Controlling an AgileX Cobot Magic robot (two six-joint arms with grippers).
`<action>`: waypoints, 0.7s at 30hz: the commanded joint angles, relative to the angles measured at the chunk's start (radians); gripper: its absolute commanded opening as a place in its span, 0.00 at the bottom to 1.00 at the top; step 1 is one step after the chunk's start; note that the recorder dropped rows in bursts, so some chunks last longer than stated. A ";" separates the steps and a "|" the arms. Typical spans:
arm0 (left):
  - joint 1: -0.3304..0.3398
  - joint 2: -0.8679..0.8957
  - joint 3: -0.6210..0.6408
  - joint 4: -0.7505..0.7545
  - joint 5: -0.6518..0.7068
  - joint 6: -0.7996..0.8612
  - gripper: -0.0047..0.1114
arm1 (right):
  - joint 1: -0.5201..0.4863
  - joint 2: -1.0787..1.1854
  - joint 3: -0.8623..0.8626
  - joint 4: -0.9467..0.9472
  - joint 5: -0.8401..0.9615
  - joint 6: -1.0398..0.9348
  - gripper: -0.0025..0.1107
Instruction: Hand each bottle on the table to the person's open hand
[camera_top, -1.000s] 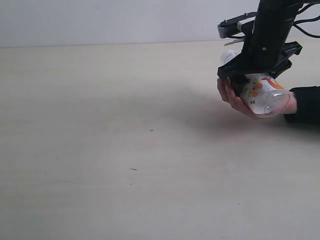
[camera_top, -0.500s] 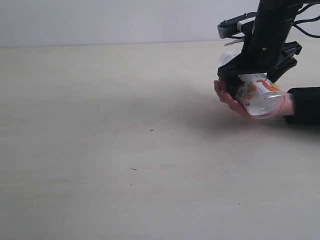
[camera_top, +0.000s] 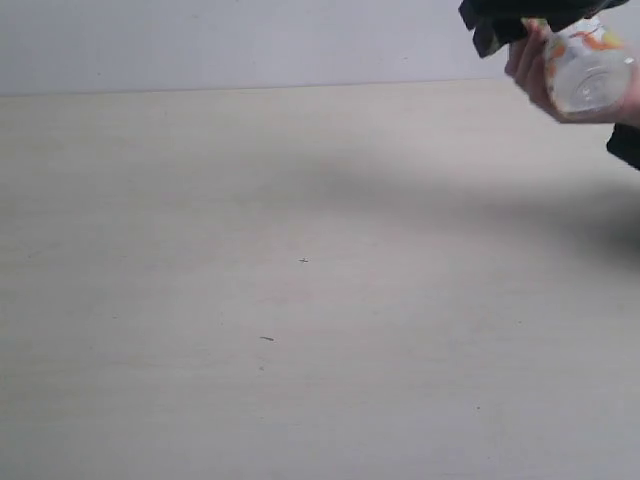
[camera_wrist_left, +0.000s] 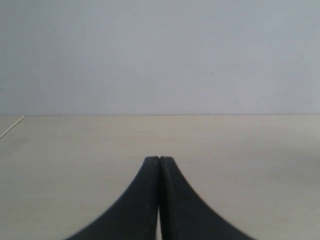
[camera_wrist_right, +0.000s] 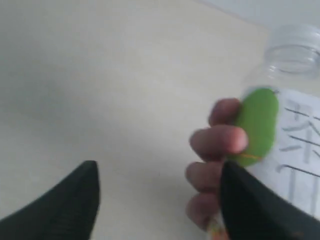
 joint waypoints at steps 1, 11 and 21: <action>-0.004 -0.006 0.003 0.002 -0.004 -0.001 0.05 | -0.003 -0.155 0.098 0.109 -0.176 -0.020 0.13; -0.004 -0.006 0.003 0.002 -0.004 -0.001 0.05 | -0.003 -0.483 0.478 0.170 -0.398 -0.021 0.02; -0.004 -0.006 0.003 0.002 -0.004 -0.001 0.05 | -0.003 -0.705 0.871 0.598 -0.545 -0.276 0.02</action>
